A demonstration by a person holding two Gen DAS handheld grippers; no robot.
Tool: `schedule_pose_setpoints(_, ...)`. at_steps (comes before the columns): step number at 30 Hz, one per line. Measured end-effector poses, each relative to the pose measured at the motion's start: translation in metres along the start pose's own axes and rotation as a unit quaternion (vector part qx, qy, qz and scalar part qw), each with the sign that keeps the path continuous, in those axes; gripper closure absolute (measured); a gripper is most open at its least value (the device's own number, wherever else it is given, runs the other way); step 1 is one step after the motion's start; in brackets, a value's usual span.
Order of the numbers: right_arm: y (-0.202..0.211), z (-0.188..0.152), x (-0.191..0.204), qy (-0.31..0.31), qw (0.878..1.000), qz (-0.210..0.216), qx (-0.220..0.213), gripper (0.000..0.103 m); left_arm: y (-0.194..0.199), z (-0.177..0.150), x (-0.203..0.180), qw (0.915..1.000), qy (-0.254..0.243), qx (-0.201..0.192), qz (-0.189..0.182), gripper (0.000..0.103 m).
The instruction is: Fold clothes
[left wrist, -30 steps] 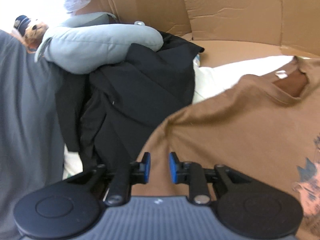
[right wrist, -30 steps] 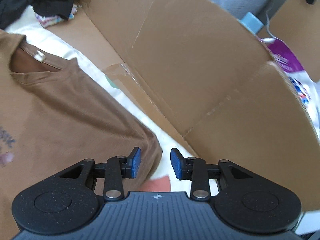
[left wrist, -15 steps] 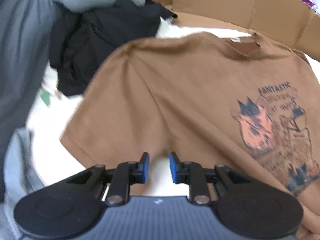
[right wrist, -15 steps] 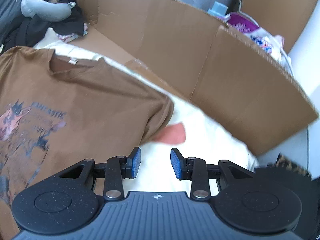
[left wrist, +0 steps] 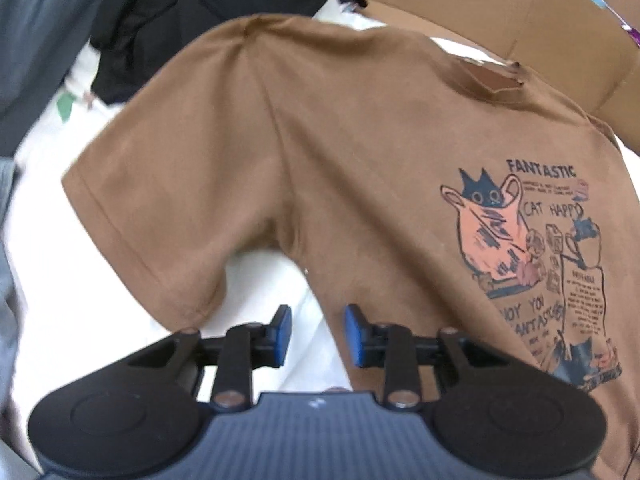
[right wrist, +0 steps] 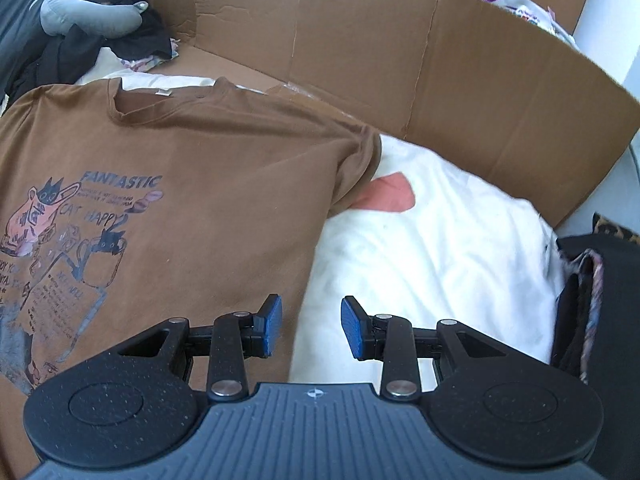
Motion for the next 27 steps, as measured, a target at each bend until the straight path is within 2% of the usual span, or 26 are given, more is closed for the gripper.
schedule_pose_setpoints(4, -0.005, -0.006, 0.001, -0.024, 1.0, 0.002, -0.001, 0.064, -0.007, -0.006, 0.007, 0.9973, 0.067, 0.009, -0.029, 0.072)
schedule_pose_setpoints(10, -0.012, -0.015, -0.002, -0.045, 0.999, 0.01, 0.011, 0.063, -0.011, -0.011, 0.004, 0.9963, 0.077, 0.017, -0.034, 0.074)
schedule_pose_setpoints(12, -0.013, -0.017, -0.002, -0.048, 0.999, 0.014, 0.013, 0.063, -0.011, -0.012, 0.004, 0.9959, 0.078, 0.023, -0.04, 0.084)
schedule_pose_setpoints(13, -0.014, -0.017, -0.002, -0.05, 0.999, 0.016, 0.013, 0.063, -0.012, -0.013, 0.004, 0.9953, 0.081, 0.029, -0.046, 0.096)
schedule_pose_setpoints(14, -0.015, -0.018, -0.001, -0.053, 0.998, 0.017, 0.014, 0.063, -0.012, -0.013, 0.004, 0.9953, 0.08, 0.03, -0.046, 0.097)
schedule_pose_setpoints(27, -0.011, -0.016, -0.006, -0.074, 0.997, 0.027, 0.007, 0.063, 0.009, 0.0, 0.031, 0.9983, 0.048, 0.006, 0.031, 0.1)
Point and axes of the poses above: each gripper's, at about its wrist camera, not at the fingertips, and y roughly against the way its jaws point, x to its left, z to its top, the point moved 4 cm from there along -y, roughly the way its jaws point, and after that the axes turned 6 degrees about z, right-handed, at the moved point
